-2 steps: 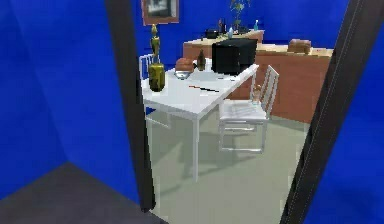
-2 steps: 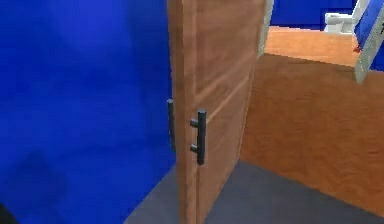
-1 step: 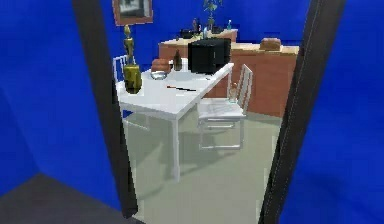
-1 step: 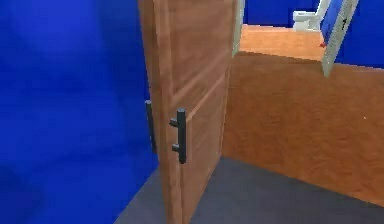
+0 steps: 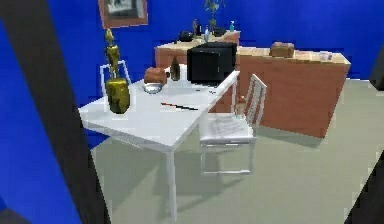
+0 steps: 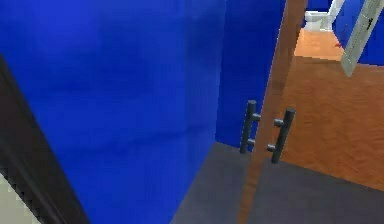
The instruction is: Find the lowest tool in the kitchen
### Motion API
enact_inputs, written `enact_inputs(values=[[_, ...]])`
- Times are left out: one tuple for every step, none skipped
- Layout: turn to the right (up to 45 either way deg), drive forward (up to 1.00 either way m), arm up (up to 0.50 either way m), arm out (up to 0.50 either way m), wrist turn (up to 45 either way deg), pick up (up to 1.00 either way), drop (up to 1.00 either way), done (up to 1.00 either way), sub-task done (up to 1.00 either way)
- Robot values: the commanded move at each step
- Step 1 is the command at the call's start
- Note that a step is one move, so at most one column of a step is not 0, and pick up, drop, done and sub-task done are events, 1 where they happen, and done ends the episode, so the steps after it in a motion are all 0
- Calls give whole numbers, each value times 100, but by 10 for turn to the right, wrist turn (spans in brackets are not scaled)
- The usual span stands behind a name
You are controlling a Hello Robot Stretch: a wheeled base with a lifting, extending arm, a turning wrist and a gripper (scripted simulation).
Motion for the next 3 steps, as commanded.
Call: enact_inputs(values=[[-60, 0, 0, 0, 0, 0, 0, 0, 0], [0, 65, 0, 0, 0, 0, 0, 0, 0], [450, 0, 0, 0, 0, 0, 0, 0, 0]])
